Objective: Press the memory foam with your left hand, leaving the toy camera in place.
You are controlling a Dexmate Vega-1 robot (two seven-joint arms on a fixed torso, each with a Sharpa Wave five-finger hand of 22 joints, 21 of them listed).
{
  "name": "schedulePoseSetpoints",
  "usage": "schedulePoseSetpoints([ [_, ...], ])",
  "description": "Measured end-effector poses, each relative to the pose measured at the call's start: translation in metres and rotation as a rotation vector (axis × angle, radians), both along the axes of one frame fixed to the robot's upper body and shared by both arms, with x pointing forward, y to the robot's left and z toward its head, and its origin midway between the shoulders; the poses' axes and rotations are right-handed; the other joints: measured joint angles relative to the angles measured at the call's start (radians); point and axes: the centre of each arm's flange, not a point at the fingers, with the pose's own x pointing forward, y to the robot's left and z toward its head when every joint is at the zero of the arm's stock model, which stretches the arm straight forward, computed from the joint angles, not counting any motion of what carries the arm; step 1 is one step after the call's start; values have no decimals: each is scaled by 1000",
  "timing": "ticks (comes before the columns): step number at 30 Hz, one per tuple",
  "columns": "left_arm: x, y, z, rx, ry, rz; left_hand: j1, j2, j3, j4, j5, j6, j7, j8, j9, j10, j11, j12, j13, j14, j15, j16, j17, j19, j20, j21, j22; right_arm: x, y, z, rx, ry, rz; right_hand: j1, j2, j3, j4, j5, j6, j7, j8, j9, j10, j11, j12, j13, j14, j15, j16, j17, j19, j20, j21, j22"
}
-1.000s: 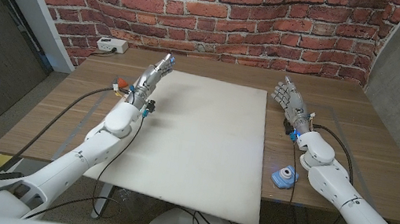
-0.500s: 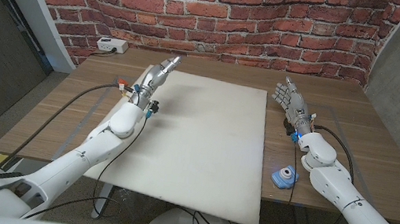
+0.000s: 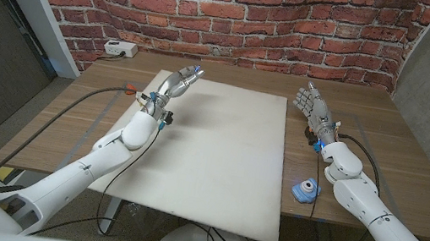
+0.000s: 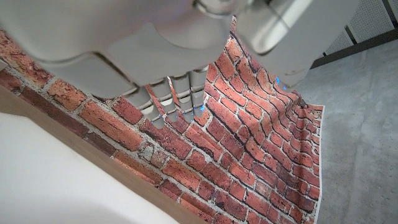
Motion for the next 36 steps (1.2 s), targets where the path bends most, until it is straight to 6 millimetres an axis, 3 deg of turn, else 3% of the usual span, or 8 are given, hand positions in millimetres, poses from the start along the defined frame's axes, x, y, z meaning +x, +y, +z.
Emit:
schedulePoseSetpoints([
  [36, -17, -40, 3, 386, -47, 283, 48, 48, 24, -23, 0, -2, -2, -20, 0, -3, -3, -19, 0, 0, 0, -12, 3, -13, -5, -19, 0, -4, 5, -7, -7, 10, 4, 3, 3, -6, -5, -1, 0, 0, 0, 0, 0, 0, 0, 0, 3, -3, 0, 0, 0, 0, -8, 0],
])
